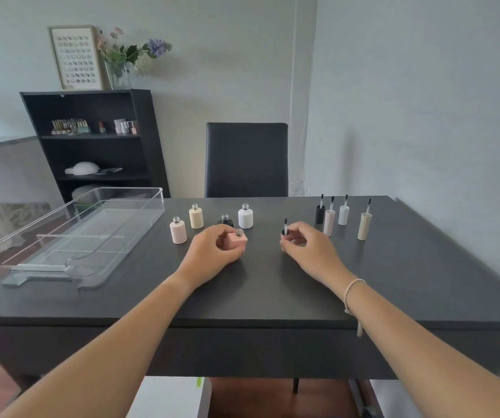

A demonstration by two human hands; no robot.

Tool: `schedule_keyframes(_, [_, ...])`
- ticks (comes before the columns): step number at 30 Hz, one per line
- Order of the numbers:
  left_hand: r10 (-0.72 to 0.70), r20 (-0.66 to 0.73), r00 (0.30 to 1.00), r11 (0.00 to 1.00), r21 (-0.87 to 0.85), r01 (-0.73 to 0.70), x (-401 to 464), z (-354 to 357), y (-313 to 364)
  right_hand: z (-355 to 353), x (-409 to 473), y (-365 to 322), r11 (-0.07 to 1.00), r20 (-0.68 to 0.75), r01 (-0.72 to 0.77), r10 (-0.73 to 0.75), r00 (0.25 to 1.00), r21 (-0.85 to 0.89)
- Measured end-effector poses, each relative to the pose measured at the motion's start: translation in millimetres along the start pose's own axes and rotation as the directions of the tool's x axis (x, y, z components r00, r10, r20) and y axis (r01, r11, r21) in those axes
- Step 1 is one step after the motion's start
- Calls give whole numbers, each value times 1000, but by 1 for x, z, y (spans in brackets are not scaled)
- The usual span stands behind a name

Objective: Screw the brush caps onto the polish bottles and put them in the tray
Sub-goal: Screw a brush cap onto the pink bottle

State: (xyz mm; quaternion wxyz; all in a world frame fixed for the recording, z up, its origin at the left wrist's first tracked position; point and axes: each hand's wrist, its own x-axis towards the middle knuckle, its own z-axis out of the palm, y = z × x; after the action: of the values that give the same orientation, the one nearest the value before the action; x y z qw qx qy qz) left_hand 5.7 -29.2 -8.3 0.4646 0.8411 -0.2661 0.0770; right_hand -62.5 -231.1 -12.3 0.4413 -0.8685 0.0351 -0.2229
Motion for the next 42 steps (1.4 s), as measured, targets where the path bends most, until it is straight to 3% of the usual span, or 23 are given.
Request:
schedule_keyframes(7, [49,9,999,998,-45,-49,20,22,-10,16,20,5,989,17,25,-28,999,146])
schedule_keyframes(16, [78,-33,996,984,-159,-82,13,16,-4,-2,12,-6,931,-136,60,-11,991,359])
schedule_keyframes(30, [73,-41,996,956,-281,-82,11,16,-3,-3,7,-9,920,-158,123,-67,985,372])
schedule_keyframes(42, [126,-18,992,952,-280,-126,9,15,-1,-1,7,-9,941,-142,129,-88,986,312])
